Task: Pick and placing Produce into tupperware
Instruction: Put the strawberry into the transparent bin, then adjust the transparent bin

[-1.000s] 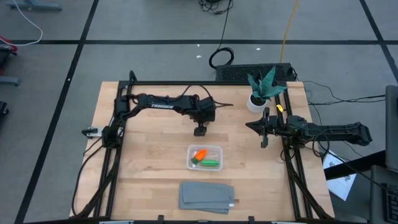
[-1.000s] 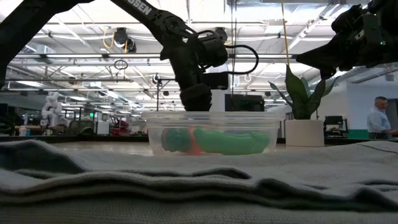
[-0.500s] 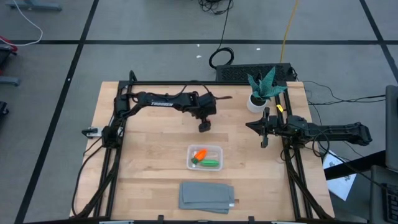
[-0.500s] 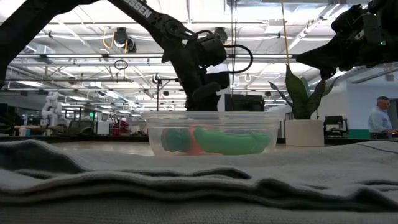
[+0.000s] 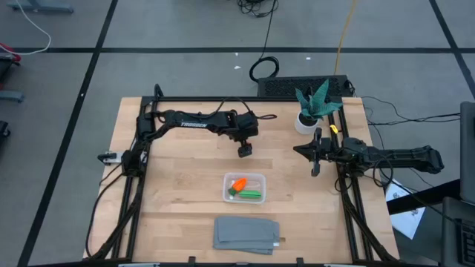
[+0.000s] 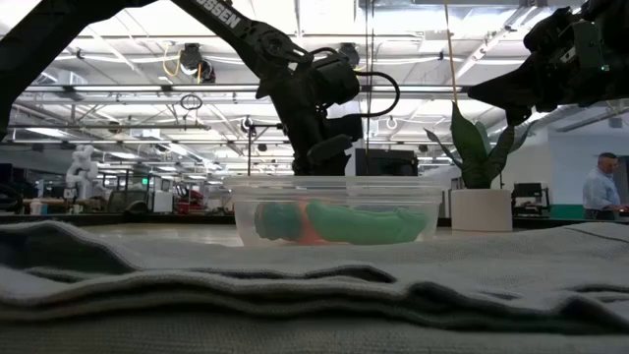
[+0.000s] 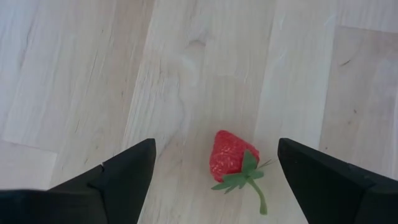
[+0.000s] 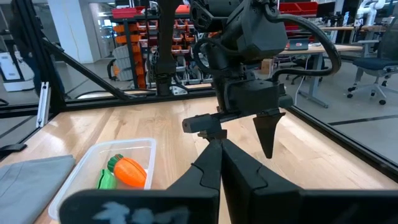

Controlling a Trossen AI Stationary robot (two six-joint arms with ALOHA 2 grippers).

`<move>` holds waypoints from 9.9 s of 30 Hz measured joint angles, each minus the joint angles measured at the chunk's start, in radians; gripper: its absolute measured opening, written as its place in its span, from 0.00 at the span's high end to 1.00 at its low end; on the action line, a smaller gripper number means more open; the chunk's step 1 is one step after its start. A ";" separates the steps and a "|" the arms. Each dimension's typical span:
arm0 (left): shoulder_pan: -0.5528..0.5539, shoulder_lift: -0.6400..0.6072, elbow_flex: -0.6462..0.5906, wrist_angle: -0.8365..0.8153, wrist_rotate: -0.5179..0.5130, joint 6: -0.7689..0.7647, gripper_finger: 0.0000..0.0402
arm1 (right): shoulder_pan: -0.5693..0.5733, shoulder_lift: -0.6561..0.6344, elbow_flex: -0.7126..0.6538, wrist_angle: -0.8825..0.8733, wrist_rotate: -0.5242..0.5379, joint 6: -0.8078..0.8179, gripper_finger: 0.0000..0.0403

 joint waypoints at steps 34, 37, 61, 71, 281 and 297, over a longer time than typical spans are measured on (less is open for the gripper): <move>-0.026 0.021 -0.037 0.054 -0.006 0.007 0.15 | 0.000 0.000 0.000 0.000 0.000 0.000 1.00; -0.028 0.045 -0.037 0.068 -0.010 0.011 0.15 | 0.000 0.000 0.000 0.000 0.000 0.000 1.00; -0.017 0.063 -0.035 0.051 -0.032 0.061 0.15 | 0.000 0.005 0.000 0.000 0.000 -0.003 1.00; -0.018 0.064 -0.035 0.053 -0.031 0.084 0.23 | 0.000 0.005 0.000 0.000 0.000 -0.004 1.00; -0.359 0.047 -0.036 0.085 0.124 0.219 0.50 | 0.000 0.011 0.000 0.000 0.000 -0.019 1.00; -0.371 -0.012 -0.036 0.056 0.054 0.232 0.43 | 0.000 0.011 0.000 0.000 0.000 -0.019 1.00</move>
